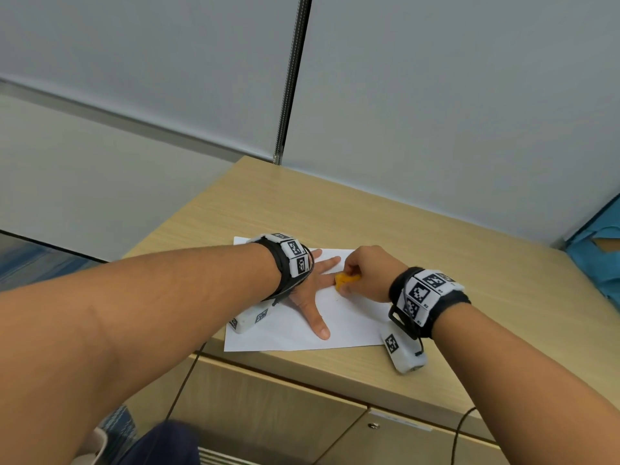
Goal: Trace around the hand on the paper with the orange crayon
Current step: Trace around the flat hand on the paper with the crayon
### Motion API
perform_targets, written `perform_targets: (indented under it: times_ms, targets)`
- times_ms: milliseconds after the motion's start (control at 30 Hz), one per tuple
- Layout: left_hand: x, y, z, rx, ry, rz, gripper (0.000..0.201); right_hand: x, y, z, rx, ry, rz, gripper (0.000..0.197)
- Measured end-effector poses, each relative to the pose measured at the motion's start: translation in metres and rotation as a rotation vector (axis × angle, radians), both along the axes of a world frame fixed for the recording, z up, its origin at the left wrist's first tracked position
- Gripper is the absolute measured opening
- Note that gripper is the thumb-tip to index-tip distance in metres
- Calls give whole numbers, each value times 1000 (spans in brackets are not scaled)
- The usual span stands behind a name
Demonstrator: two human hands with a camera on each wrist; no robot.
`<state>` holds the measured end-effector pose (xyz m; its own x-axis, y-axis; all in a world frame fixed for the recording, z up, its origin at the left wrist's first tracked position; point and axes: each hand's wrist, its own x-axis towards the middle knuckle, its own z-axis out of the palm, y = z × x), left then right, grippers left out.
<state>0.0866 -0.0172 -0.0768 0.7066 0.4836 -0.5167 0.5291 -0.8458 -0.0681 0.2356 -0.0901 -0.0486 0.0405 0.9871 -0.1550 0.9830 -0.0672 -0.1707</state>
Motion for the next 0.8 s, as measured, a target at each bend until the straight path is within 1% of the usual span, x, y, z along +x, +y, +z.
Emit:
perform_targets:
  times_ms: [67, 167, 233, 300, 400, 467, 533, 600, 700, 800]
  targets:
    - [0, 0, 0, 4, 8, 5, 130, 0, 0, 1, -7, 4, -11, 24]
    - [0, -1, 2, 11, 29, -4, 133, 14, -5, 8, 92, 132, -101, 25]
    - [-4, 0, 5, 13, 41, -55, 135, 24, -10, 13, 181, 186, -169, 26]
    - [-10, 1, 9, 6, 50, -137, 135, 30, -16, 16, 196, 187, -179, 25]
    - [-19, 2, 13, -45, 55, -189, 135, 29, -26, 12, 147, 187, -148, 24]
    - [-21, 2, 13, -84, 34, -153, 131, 24, -29, 7, 115, 201, -126, 23]
    - [-22, 3, 9, -108, -2, -108, 124, 15, -30, 5, 99, 206, -92, 23]
    - [-21, 5, 6, -89, -27, -94, 121, 5, -30, 4, 96, 208, -46, 23]
    - [-21, 5, 0, -55, -51, -72, 126, -14, -29, -1, 80, 212, 37, 22]
    - [-22, 10, -6, -27, -38, -31, 128, -32, -28, -12, 42, 143, 116, 23]
